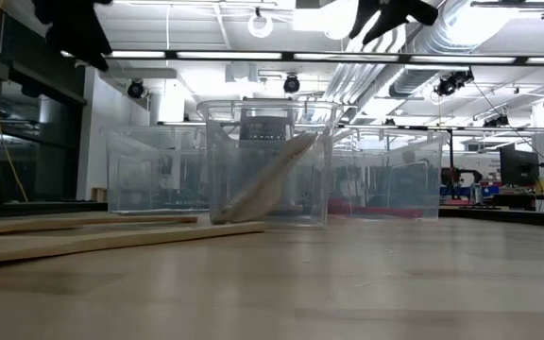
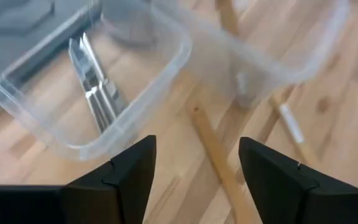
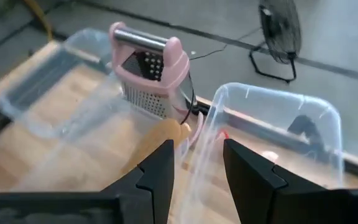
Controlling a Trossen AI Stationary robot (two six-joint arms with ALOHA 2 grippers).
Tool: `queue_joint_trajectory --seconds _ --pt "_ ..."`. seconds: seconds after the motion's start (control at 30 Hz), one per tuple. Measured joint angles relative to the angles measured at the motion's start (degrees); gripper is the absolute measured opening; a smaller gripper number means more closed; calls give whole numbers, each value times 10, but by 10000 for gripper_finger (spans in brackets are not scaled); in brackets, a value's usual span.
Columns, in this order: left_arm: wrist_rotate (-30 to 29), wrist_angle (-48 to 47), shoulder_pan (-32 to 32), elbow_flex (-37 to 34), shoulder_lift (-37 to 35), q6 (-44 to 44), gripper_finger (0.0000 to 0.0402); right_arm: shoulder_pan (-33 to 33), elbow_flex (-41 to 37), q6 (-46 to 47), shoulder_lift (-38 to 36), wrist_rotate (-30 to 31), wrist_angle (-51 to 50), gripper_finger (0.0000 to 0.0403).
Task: Pick & Place Kitchen Items
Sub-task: Put the brown serving spoon into the middle transparent bin
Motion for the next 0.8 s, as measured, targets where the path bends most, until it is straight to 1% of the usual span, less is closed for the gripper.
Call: queue_joint_trajectory --seconds 0.1,0.2,0.27,0.3,0.4,0.47,0.6,0.7,0.8 --pt "3 1 0 0 61 -23 229 -36 0 -71 -23 -48 -17 131" --pt "10 1 0 0 116 -54 229 -69 0 -129 -38 -74 -39 131" --pt "21 -1 0 0 150 -79 229 -89 -15 -166 -50 -97 -33 131" --pt "25 -4 0 0 168 -92 229 -100 -32 -183 -59 -114 -20 131" --pt "51 -7 0 0 219 -133 229 -138 -106 -226 -96 -201 53 131" --pt "67 -14 0 0 249 -165 229 -162 -156 -243 -128 -236 91 131" --pt "111 -25 -5 0 298 -224 229 -190 -218 -258 -172 -272 120 131" --pt "135 -29 -32 0 327 -240 229 -208 -245 -271 -193 -296 126 131" --pt "138 -28 -70 0 355 -255 229 -230 -258 -297 -210 -305 134 131"
